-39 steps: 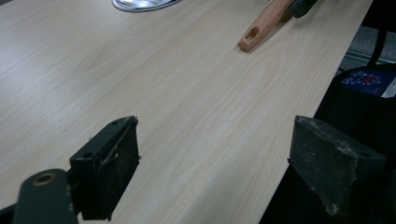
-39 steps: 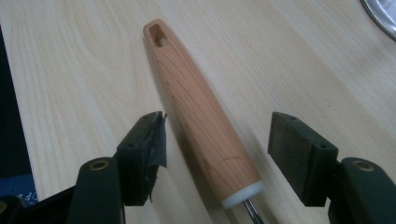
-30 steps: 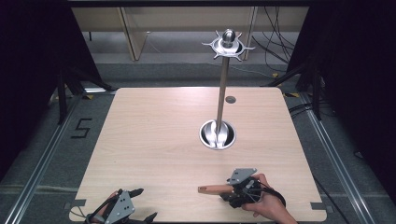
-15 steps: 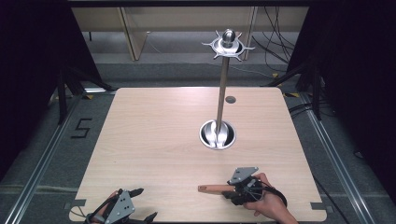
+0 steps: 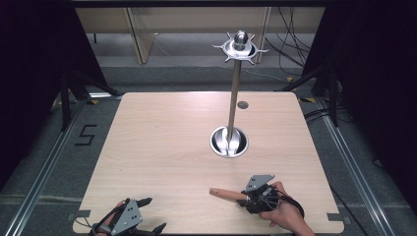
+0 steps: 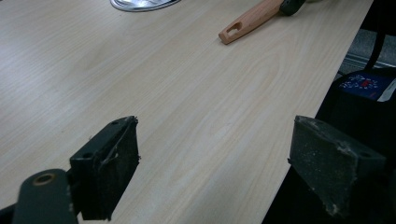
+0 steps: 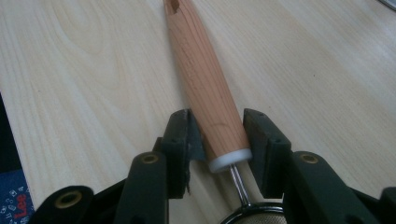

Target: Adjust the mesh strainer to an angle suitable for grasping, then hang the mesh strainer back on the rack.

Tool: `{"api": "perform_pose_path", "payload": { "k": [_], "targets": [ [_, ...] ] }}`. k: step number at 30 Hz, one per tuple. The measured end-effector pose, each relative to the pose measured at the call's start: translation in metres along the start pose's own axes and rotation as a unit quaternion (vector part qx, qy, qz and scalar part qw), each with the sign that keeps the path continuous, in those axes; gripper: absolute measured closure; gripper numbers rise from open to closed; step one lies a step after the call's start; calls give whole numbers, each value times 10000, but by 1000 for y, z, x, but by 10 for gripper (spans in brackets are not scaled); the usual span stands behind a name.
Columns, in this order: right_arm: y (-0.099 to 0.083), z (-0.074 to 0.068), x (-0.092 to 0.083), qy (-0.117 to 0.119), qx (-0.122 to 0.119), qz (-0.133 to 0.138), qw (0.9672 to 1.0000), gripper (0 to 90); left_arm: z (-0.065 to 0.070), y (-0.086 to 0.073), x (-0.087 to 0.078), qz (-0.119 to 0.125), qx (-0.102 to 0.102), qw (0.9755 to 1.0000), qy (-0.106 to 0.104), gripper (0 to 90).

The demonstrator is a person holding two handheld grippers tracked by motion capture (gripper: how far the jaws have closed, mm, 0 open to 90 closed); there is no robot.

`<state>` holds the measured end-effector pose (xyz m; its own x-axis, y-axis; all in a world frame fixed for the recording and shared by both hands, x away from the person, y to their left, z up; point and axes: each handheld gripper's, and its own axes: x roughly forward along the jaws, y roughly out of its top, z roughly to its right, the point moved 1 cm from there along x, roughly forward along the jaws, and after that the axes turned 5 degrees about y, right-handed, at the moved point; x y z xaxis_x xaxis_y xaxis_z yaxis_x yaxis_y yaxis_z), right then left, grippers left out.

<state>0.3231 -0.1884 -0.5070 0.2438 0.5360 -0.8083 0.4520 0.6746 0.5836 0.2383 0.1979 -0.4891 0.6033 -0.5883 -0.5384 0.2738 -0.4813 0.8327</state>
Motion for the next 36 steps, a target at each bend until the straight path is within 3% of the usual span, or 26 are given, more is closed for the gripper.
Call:
{"api": "perform_pose_path", "payload": {
  "k": [4,6,8,11,14,15,17,18,20,22,25,27,28,31,32,34,36],
  "targets": [
    [0,0,0,138,-11,-25,9999,648,0,0,-1,-29,27,10000,21,151],
    [0,-2,-2,76,80,-79,9999,656,0,0,-2,-64,79,9999,37,151],
    [1,-2,0,-93,100,-15,9999,679,2,-1,-3,-14,2,10000,17,151],
    [2,-2,0,-8,19,-8,10000,708,2,-1,-3,88,-5,9999,91,151],
    [2,-3,-3,53,31,-65,10000,715,1,-1,-4,4,49,10000,81,151],
    [1,-2,-2,-78,43,55,9999,715,1,-1,-3,57,-1,9999,85,151],
    [1,-1,-4,-49,96,112,9999,715,1,-1,-3,78,37,9999,105,151],
    [1,0,-5,-92,94,199,9997,715,1,-1,-3,-22,-16,10000,28,151],
    [1,1,-8,16,97,167,9998,715,1,-1,-3,-22,25,10000,36,151],
    [1,4,-12,19,91,432,9990,716,1,-1,-3,4,40,10000,36,151],
    [2,4,-15,176,233,494,9984,717,2,-1,-3,72,58,9999,92,152],
    [2,5,-19,273,280,695,9968,717,2,0,-3,44,71,9999,76,151],
    [1,7,-22,502,495,962,9929,718,3,0,-3,11,54,10000,45,152],
    [0,8,-25,466,479,1070,9920,718,3,-1,-3,59,79,9999,65,152],
    [1,9,-28,613,653,1241,9882,718,3,-1,-3,57,3,10000,10,152],
    [1,9,-29,664,638,1318,9870,718,3,-1,-3,81,5,10000,39,152],
    [2,10,-30,719,667,1471,9843,719,1,-1,-4,-22,134,9999,67,152]
  ]
}}
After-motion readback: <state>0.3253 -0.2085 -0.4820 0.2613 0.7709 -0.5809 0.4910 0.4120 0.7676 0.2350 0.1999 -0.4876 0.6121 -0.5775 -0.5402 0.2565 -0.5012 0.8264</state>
